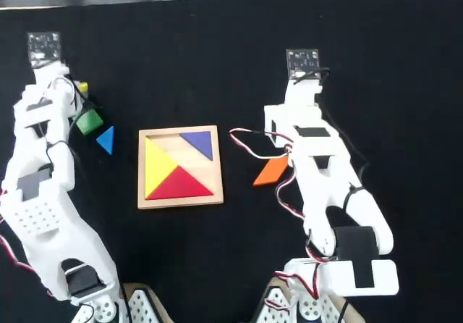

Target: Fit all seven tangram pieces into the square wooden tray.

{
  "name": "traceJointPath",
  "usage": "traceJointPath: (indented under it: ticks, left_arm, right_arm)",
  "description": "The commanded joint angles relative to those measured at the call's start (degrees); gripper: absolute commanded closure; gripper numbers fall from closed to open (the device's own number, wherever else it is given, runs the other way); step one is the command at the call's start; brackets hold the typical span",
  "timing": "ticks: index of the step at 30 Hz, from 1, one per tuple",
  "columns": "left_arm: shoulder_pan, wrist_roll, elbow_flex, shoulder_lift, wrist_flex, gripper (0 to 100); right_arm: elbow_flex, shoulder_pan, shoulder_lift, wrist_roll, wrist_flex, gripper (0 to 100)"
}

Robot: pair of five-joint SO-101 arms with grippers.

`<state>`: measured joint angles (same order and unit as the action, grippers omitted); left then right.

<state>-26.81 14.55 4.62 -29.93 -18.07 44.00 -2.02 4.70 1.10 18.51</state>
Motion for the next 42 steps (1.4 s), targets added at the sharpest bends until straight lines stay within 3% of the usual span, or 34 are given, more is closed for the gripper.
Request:
traceJointPath:
  ticks: [1,6,14,25,30,34,42]
  left_arm:
    - [0.8,-0.4,-7.7,-0.4,-8.4,74]
    - [0.9,3.9,-9.7,-3.6,-12.1,74]
    - [5.0,-2.8,-10.1,-4.7,-12.2,74]
    - [5.4,-0.9,-14.9,-11.0,-12.4,74]
    - [2.9,10.5,-15.0,-10.5,-25.8,74]
    - [0.4,15.6,-14.6,-6.4,-36.3,74]
    - [-3.4,26.3,-14.3,-2.3,-48.4,74]
  right_arm:
    - [-2.3,-0.7,-0.2,-0.6,-1.3,97.5]
    - [-2.3,-0.8,-0.2,-0.6,-1.3,97.5]
    - [-2.3,-0.8,-0.2,-0.6,-1.3,97.5]
    - [-2.4,-0.6,-0.1,-0.7,-1.3,97.4]
    - [-2.4,-0.6,0.1,-0.7,-1.3,97.4]
    - [-2.5,-0.6,0.2,-2.3,-1.3,97.4]
    - [-2.4,-0.9,0.0,-4.7,-1.3,97.5]
